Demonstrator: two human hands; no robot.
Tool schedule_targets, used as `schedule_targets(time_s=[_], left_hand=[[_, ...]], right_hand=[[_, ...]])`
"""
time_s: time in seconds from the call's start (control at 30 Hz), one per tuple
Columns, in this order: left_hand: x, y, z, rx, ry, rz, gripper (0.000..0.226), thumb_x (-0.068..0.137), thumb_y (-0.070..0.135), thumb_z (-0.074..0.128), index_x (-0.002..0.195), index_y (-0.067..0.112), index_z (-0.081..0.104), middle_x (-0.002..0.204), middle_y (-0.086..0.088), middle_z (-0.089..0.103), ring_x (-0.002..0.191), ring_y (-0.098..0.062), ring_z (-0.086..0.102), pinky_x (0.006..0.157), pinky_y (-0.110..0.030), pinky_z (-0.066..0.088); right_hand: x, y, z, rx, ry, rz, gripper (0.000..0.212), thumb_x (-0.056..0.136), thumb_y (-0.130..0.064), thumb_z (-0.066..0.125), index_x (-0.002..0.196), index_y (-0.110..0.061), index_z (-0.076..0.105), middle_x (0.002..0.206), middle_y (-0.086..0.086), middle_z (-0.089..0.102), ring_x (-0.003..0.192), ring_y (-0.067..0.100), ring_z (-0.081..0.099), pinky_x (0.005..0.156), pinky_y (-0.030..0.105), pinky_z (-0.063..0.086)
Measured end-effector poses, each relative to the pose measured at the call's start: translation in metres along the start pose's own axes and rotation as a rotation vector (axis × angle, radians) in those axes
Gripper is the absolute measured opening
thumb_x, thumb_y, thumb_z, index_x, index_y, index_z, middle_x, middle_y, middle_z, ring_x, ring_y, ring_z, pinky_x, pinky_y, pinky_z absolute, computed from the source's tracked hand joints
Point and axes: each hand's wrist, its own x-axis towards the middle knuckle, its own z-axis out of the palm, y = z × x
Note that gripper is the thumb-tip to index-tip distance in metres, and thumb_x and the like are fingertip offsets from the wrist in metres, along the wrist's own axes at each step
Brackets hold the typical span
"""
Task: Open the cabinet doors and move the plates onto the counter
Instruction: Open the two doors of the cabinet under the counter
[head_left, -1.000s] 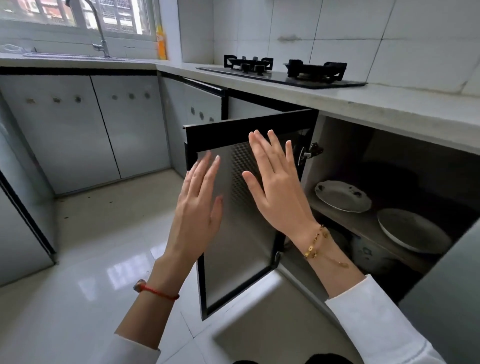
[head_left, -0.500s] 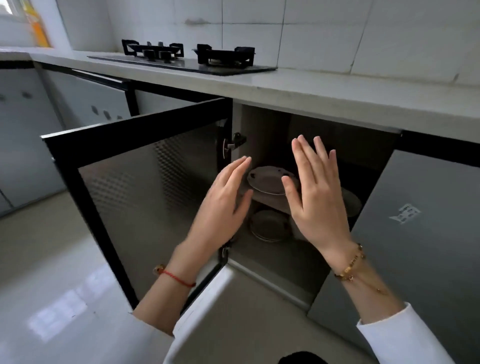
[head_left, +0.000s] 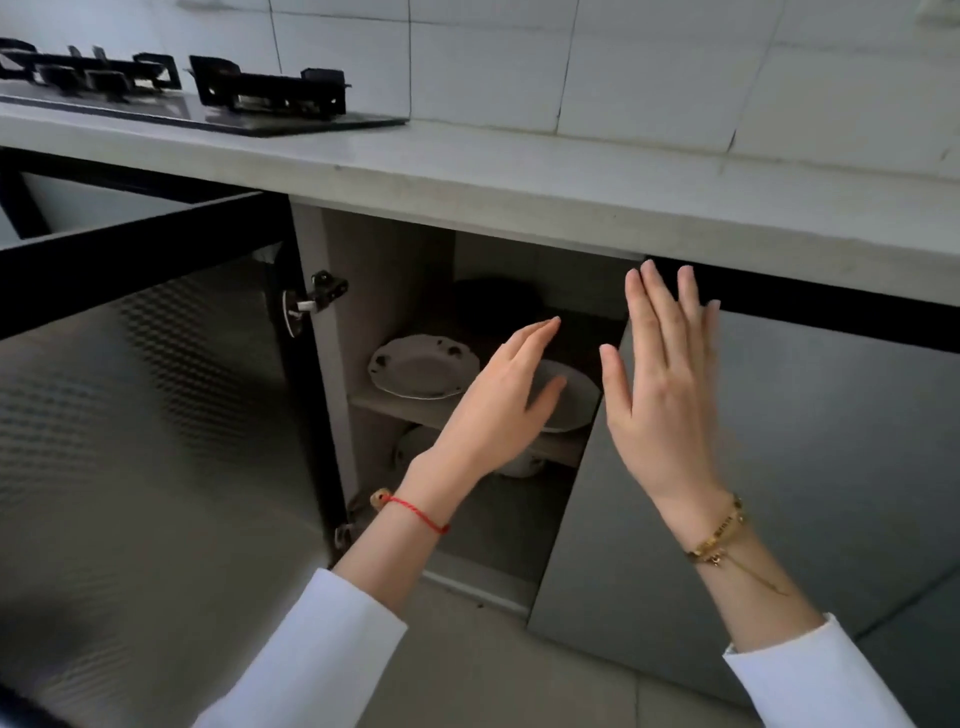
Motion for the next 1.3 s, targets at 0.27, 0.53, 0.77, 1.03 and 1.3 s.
schedule_targets(time_s=[0.27,0.53,0.77,1.03,1.3], left_hand=[[0.031,-0.002,0.032,-0.100,-0.085,-0.026,0.062,0.097,0.028,0.053,0.151,0.021,0.025,0.153,0.002,0.036,0.134,-0.008,0.041,0.095,0.000,0.028],[0.051,-0.001,0.039,-0.261,-0.179,0.038,0.033,0.098,0.017,0.053,0.130,0.008,0.055,0.118,-0.003,0.067,0.107,-0.010,0.064,0.090,-0.035,0.054],[0.045,0.003,0.035,-0.240,-0.163,0.061,0.032,0.097,0.018,0.055,0.127,0.008,0.059,0.112,-0.003,0.070,0.102,-0.013,0.066,0.086,-0.038,0.054],[0.023,0.012,0.024,-0.292,-0.157,0.126,0.031,0.095,0.016,0.058,0.124,0.008,0.063,0.110,-0.003,0.072,0.101,-0.011,0.068,0.085,-0.038,0.055],[-0.007,0.024,0.012,-0.364,-0.179,0.198,0.034,0.093,0.021,0.062,0.125,0.011,0.065,0.108,-0.002,0.074,0.093,-0.015,0.071,0.081,-0.038,0.056]], right_hand=[[0.006,0.025,0.004,-0.023,0.042,-0.010,0.052,0.103,-0.021,0.042,0.150,-0.007,0.027,0.159,0.008,0.027,0.151,0.027,0.012,0.124,0.049,0.010],[0.016,0.037,0.008,-0.078,0.107,-0.068,0.046,0.102,-0.021,0.045,0.146,-0.007,0.038,0.145,0.011,0.045,0.143,0.026,0.030,0.117,0.043,0.031],[0.015,0.032,0.013,-0.138,0.163,-0.040,0.047,0.100,-0.022,0.049,0.145,-0.009,0.041,0.143,0.010,0.048,0.141,0.026,0.033,0.115,0.047,0.032],[0.000,0.017,-0.004,-0.172,0.196,-0.034,0.048,0.099,-0.027,0.052,0.143,-0.010,0.043,0.143,0.009,0.050,0.140,0.027,0.034,0.115,0.050,0.031],[-0.022,-0.002,-0.038,-0.311,0.199,-0.031,0.051,0.097,-0.031,0.056,0.143,-0.012,0.044,0.142,0.007,0.052,0.142,0.027,0.030,0.121,0.049,0.023]])
